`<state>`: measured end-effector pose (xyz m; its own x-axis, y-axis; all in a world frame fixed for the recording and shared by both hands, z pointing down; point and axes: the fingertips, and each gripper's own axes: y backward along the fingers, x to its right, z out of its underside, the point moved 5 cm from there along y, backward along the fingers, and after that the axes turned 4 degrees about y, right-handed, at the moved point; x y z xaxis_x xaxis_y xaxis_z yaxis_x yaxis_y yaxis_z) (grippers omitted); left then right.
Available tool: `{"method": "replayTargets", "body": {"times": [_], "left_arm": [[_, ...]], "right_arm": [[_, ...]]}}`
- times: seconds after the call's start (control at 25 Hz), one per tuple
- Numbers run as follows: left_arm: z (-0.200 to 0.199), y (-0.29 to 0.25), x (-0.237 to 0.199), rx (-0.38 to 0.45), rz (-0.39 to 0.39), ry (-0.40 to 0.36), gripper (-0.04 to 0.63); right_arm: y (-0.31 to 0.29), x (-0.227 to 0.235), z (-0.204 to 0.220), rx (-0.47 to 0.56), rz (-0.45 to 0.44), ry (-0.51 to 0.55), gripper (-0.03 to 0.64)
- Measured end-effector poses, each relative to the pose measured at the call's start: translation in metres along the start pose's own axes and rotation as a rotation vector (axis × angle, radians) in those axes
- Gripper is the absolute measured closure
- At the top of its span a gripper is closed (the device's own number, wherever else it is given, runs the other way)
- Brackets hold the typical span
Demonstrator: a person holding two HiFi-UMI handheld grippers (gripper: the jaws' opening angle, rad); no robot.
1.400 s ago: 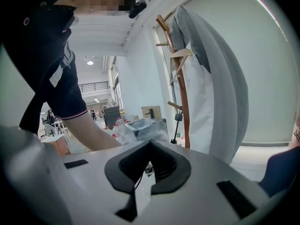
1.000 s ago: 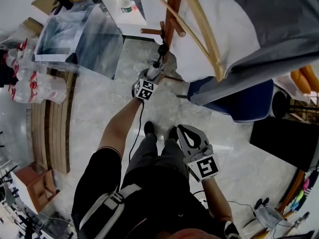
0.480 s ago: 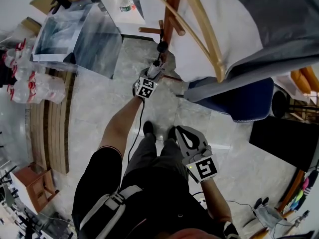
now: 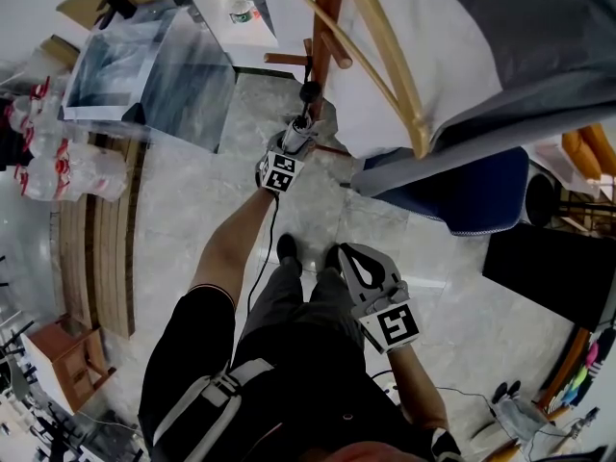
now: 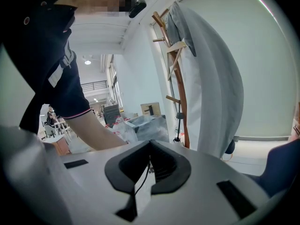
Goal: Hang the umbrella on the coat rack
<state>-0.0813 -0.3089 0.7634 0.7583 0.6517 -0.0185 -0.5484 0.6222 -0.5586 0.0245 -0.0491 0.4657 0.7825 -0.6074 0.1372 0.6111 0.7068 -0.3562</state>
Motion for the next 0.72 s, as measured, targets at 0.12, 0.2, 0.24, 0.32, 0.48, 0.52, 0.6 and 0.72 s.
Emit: {"method": "replayTargets", "body": {"times": [0.12,0.2,0.24,0.32,0.48,0.52,0.6,0.72], "left_arm": [[-0.002,0.001,-0.001,0.014,0.000,-0.008,0.386],[-0.008,0.003,-0.001,0.037,-0.003,-0.018,0.334],[-0.010,0.005,-0.002,0.046,-0.005,-0.022,0.306],[-0.012,0.009,-0.003,0.054,-0.012,-0.025,0.271],[-0.015,0.019,-0.004,0.069,-0.025,-0.008,0.193],[-0.015,0.021,-0.005,0.076,-0.027,-0.002,0.182],[-0.016,0.027,-0.006,0.088,-0.032,0.008,0.158],[-0.018,0.036,-0.006,0.091,-0.031,0.011,0.138]], "right_arm": [[0.000,0.001,0.003,0.021,0.003,-0.005,0.617],[0.000,0.001,0.003,0.028,0.000,-0.001,0.617],[0.000,0.001,0.003,0.027,-0.002,0.001,0.617],[0.000,0.001,0.001,0.016,-0.008,0.003,0.617],[0.004,0.003,-0.002,0.009,-0.012,0.009,0.617],[0.004,0.005,-0.001,0.013,-0.009,0.006,0.617],[0.006,0.006,0.000,0.022,-0.006,0.003,0.617],[0.008,0.005,0.000,0.027,-0.008,0.010,0.617]]}}
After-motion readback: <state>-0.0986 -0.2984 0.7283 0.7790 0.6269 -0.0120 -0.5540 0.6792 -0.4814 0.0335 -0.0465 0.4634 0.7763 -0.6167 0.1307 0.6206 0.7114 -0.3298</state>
